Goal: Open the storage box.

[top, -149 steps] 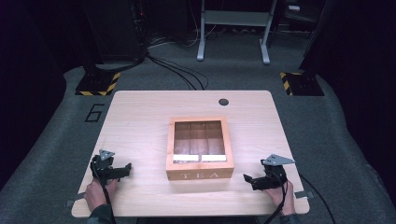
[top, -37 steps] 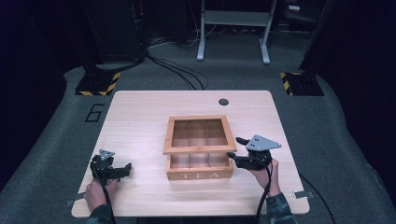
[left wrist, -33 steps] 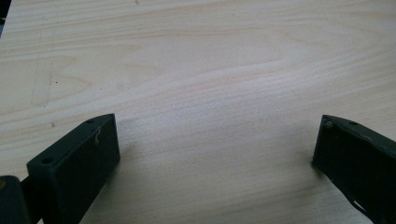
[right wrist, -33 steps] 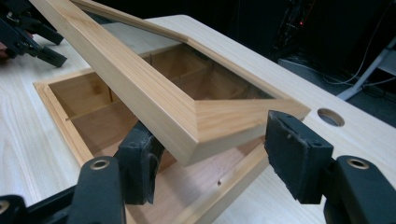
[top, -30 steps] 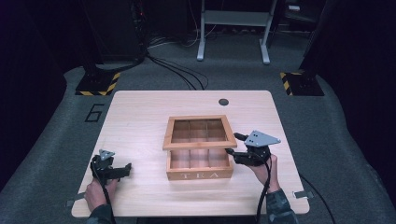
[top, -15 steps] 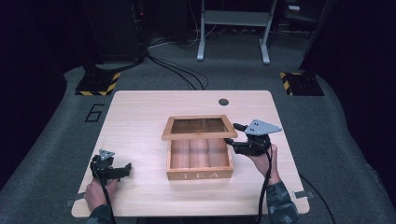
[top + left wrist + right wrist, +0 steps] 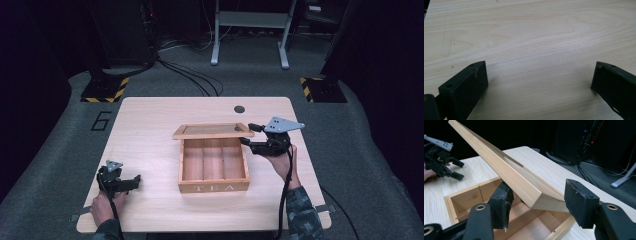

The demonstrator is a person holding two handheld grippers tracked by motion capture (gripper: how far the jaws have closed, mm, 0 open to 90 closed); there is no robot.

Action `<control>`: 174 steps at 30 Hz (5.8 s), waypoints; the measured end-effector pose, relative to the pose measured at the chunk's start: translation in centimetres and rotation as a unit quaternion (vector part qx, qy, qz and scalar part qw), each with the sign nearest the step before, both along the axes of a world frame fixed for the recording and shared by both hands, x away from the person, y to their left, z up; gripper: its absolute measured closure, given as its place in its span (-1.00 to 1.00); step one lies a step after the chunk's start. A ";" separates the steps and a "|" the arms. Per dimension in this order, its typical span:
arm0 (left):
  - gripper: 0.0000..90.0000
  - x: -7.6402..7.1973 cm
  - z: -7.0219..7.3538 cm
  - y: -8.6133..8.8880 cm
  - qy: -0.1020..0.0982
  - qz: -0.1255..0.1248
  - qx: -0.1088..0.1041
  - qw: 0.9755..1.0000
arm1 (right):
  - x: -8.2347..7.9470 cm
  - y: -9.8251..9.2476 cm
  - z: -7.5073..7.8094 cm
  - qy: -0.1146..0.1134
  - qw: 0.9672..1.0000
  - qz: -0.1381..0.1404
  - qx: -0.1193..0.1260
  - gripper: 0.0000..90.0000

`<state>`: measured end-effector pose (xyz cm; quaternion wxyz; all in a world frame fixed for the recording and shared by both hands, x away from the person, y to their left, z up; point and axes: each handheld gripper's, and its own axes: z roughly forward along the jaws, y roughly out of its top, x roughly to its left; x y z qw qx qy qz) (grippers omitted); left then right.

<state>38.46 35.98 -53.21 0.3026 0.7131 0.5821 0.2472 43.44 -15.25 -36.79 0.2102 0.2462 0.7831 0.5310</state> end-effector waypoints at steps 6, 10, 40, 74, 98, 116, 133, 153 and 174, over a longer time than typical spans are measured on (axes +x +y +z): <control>-0.99 0.0 0.0 0.0 -0.001 0.000 0.000 1.000 | 1.1 -0.1 0.7 0.012 1.000 0.007 0.014 -0.11; -0.99 0.0 0.0 0.0 0.000 0.000 0.000 1.000 | 1.9 -0.2 1.1 0.022 0.999 0.008 0.025 -0.11; -0.99 0.0 0.0 0.1 0.002 -0.003 0.003 1.000 | 7.7 -0.1 4.2 0.094 0.993 0.009 0.075 -0.05; -0.99 0.0 0.0 0.1 0.000 -0.003 0.002 1.000 | 10.6 1.1 4.5 0.123 0.990 0.012 0.075 -0.02; -0.99 0.0 0.0 0.1 0.001 -0.003 0.003 1.000 | 10.6 1.1 4.6 0.125 0.990 0.012 0.072 -0.01; -0.99 0.0 0.0 0.1 0.001 -0.003 0.002 1.000 | 10.7 1.0 4.7 0.124 0.990 0.012 0.070 0.00; -0.99 0.0 0.0 0.1 0.001 -0.003 0.002 1.000 | 10.7 1.0 4.7 0.124 0.990 0.011 0.071 0.01; -0.99 0.0 0.0 0.1 0.000 -0.003 0.002 1.000 | 10.5 1.0 4.6 0.123 0.990 0.012 0.072 0.00; -0.99 0.0 0.0 0.1 0.001 -0.003 0.002 1.000 | 10.5 0.9 4.6 0.123 0.990 0.013 0.073 0.01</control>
